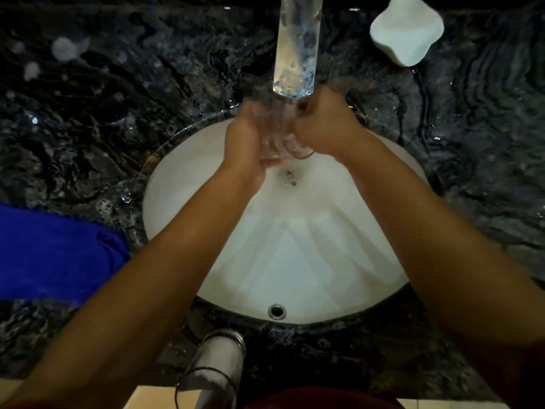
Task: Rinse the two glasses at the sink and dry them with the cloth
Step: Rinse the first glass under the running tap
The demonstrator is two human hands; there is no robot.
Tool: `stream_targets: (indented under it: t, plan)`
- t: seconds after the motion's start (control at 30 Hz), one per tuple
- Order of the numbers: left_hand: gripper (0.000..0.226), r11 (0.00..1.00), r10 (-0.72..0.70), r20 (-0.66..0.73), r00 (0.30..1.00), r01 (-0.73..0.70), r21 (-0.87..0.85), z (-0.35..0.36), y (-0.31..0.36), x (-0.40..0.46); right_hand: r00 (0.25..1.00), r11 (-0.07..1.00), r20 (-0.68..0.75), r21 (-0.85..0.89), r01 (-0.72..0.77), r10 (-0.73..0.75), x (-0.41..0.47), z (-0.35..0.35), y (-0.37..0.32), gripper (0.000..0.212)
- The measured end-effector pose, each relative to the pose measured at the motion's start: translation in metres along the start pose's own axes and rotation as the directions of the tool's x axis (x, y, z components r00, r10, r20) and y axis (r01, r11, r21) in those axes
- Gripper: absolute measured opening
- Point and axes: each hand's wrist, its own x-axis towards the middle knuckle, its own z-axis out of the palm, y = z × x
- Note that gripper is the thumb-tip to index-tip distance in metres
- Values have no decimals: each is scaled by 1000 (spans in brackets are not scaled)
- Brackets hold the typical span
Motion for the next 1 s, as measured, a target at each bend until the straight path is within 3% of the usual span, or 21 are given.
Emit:
stream_targets:
  t: [0.07,0.13,0.2,0.27,0.33,0.4,0.53,0.6,0.67,0.7,0.73,0.8,0.87,0.93,1.0]
  plan:
    - [32,996,85,-69,994,-87,-16,1,-2,-1,981,953,117,245,-180,156,-9,7,6,12]
    - [28,958,275,-149,950,-284,-40,0,-5,0,900,769,334,483,-418,279,-21,15,13,15]
    - [26,873,483,-189,855,-486,34,-3,-5,2,811,503,522,642,-578,265,-28,24,13,24]
    - [24,803,596,-175,783,-587,104,-4,-2,-2,786,427,568,666,-612,243,-25,29,11,23]
    - [17,746,661,-132,739,-628,221,-10,0,-3,793,542,544,594,-595,275,-16,28,10,19]
    - [11,705,653,-5,757,-605,370,-20,5,-3,808,639,487,514,-572,332,-9,21,12,22]
    - [37,628,462,338,820,-571,528,-34,21,-2,867,621,281,610,-493,412,-5,9,7,27]
    - [44,678,325,490,809,-561,475,-28,17,-3,889,610,145,679,-408,434,-12,12,-2,34]
    - [63,806,267,426,864,-443,393,-17,5,-3,889,504,68,803,-318,452,-19,23,-5,40]
    - [65,860,258,334,906,-373,349,-11,2,-5,887,514,3,814,-271,463,-24,33,-8,43]
    - [63,899,256,257,932,-327,291,-6,-2,-5,884,589,-94,777,-222,458,-28,43,-8,46]
    - [39,921,267,213,940,-314,232,-1,-5,-4,893,797,-291,593,-113,343,-38,65,-8,51]
    - [17,915,306,204,930,-347,205,1,-4,-12,895,925,-427,378,50,126,-51,80,-8,57]
    - [22,949,262,182,948,-287,129,-1,-4,-17,882,961,-465,200,190,-77,-60,82,-12,57]
    - [29,984,167,257,952,-147,-98,-5,-3,-16,857,955,-458,49,291,-238,-59,75,-13,48]
